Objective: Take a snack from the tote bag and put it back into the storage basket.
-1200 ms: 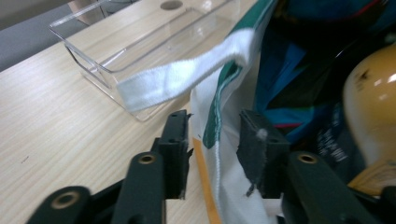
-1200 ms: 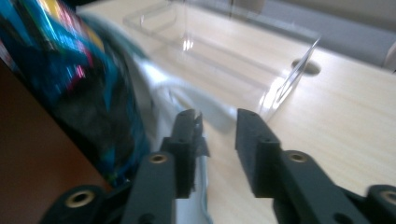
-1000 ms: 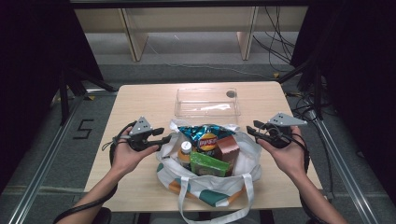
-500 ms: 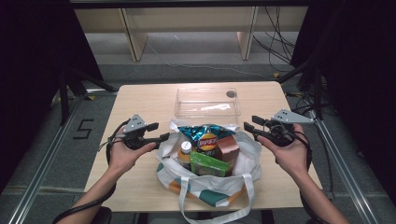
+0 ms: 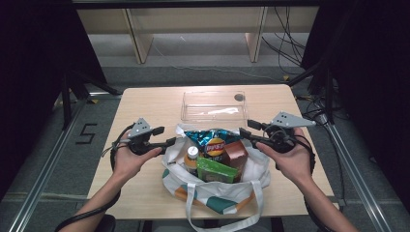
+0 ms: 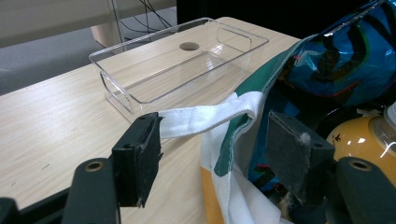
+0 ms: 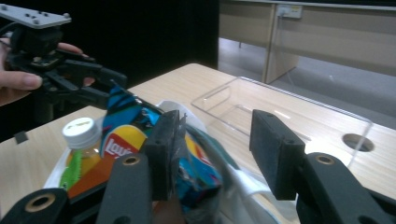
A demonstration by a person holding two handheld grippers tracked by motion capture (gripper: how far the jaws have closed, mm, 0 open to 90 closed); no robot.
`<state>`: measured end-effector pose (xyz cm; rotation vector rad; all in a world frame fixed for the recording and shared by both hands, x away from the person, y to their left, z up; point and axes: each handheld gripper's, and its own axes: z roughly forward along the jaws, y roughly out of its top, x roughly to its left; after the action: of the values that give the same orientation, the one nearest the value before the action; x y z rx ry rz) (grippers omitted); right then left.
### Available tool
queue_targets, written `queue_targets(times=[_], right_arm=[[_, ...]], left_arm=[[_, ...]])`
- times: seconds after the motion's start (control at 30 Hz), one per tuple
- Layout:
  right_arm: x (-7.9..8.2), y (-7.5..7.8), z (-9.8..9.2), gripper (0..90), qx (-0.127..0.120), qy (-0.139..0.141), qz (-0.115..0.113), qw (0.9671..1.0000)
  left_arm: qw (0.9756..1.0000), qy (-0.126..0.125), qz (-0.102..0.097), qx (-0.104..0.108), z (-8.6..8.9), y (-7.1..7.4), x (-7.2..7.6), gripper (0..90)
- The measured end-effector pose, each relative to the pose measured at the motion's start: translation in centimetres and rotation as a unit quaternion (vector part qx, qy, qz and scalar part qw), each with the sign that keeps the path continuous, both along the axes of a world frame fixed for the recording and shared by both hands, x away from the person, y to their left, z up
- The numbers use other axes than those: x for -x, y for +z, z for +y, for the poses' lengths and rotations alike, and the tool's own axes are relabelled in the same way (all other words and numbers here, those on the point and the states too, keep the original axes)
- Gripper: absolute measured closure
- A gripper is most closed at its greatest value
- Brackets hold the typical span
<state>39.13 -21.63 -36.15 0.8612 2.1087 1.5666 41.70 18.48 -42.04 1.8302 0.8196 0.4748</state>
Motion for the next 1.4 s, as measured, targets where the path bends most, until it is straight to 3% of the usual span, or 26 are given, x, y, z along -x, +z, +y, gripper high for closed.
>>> queue_targets(times=[0.03, 0.07, 0.13, 0.27, 0.33, 0.53, 0.57, 0.67, 0.83, 0.87, 0.97, 1.0, 1.33, 1.4], right_arm=[[0.2, 0.0, 0.3, 53.9, -0.005, -0.001, 0.014, 0.9999], [0.2, 0.0, 0.5, 53.9, -0.004, 0.001, 0.012, 0.9999], [0.1, 0.0, 1.0, 54.2, -0.001, 0.021, 0.028, 0.9994], [-0.3, -0.1, 1.6, 55.0, 0.009, 0.04, 0.022, 0.9989], [-0.2, -0.1, 1.8, 56.5, 0.014, 0.036, 0.034, 0.9987], [-0.9, -0.4, 2.3, 62.6, 0.037, 0.038, 0.032, 0.9981], [-0.9, -0.4, 2.3, 63.6, 0.038, 0.037, 0.042, 0.9977], [-1.3, -0.6, 2.2, 64.9, 0.037, 0.034, 0.045, 0.9977], [-1.9, -1.1, 2.1, 66.4, 0.043, 0.036, 0.038, 0.9977], [-2.1, -1.1, 2.0, 68.2, 0.052, 0.04, 0.054, 0.9964], [-2.3, -1.3, 1.9, 70.1, 0.058, 0.038, 0.051, 0.9963], [-2.3, -1.3, 2.0, 72.7, 0.049, 0.035, 0.071, 0.9956], [-2.5, -1.4, 2.0, 84.3, 0.069, 0.043, 0.049, 0.9955], [-2.3, -1.5, 2.0, 87.5, 0.063, 0.035, 0.058, 0.9957]], left_arm=[[1.0, 0.0, 0.0, 0.0, 0.0, 0.0, 0.0, 35.1], [1.0, 0.0, 0.0, 0.001, 0.0, 0.0, -0.1, 35.1], [1.0, -0.005, 0.0, 0.0, 0.0, -0.1, -0.1, 35.2], [1.0, -0.004, -0.001, 0.001, 0.1, -0.1, -0.1, 35.1], [1.0, -0.001, -0.001, 0.002, 0.1, -0.1, -0.1, 35.1], [1.0, 0.0, -0.002, 0.0, 0.1, -0.1, -0.1, 35.0], [1.0, 0.001, -0.002, 0.0, 0.1, -0.1, -0.1, 34.9], [1.0, 0.003, -0.002, 0.002, 0.2, -0.1, -0.2, 34.8], [1.0, 0.005, 0.0, 0.0, 0.1, -0.1, -0.2, 34.7], [1.0, 0.003, -0.002, -0.002, 0.2, -0.2, -0.2, 34.6], [1.0, 0.007, 0.0, 0.0, 0.1, -0.2, -0.2, 34.3], [1.0, 0.006, -0.001, -0.002, 0.2, -0.2, -0.2, 34.0], [1.0, 0.007, -0.001, -0.003, 0.2, -0.2, -0.2, 33.8], [1.0, 0.006, -0.002, -0.003, 0.2, -0.2, -0.2, 33.8]])
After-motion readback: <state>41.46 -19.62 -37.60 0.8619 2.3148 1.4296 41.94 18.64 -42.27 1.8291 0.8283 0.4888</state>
